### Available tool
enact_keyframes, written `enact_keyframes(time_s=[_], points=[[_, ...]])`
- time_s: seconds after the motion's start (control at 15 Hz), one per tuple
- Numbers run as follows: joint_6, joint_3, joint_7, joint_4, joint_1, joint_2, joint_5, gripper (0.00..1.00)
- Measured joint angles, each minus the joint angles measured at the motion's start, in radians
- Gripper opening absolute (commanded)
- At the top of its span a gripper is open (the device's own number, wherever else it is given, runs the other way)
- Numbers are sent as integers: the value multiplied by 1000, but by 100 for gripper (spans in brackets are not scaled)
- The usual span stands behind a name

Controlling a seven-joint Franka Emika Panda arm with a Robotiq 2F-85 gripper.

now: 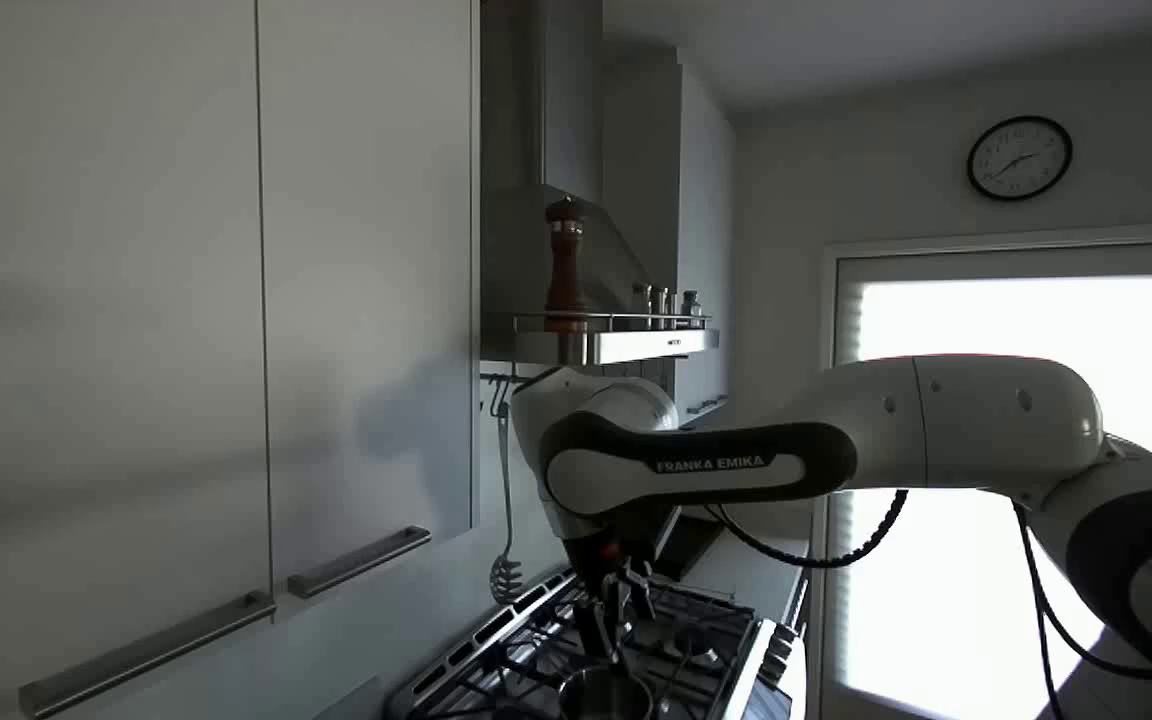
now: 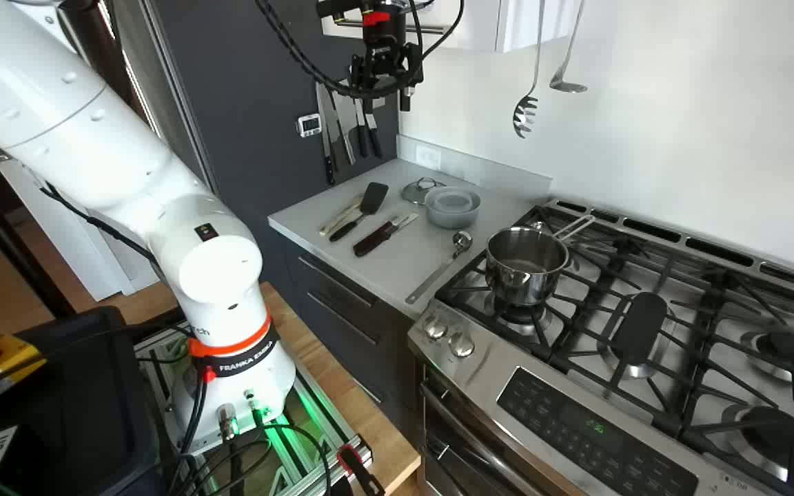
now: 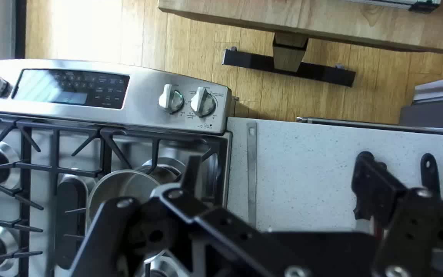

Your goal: Open the right cabinet door

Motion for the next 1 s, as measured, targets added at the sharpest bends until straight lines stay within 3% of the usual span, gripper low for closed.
enact_keyframes(time_s=[0.73,1.0], points=[[3,-7,0,0,8,0,3,100],[73,-38,1,-4,31,-18,75,100]])
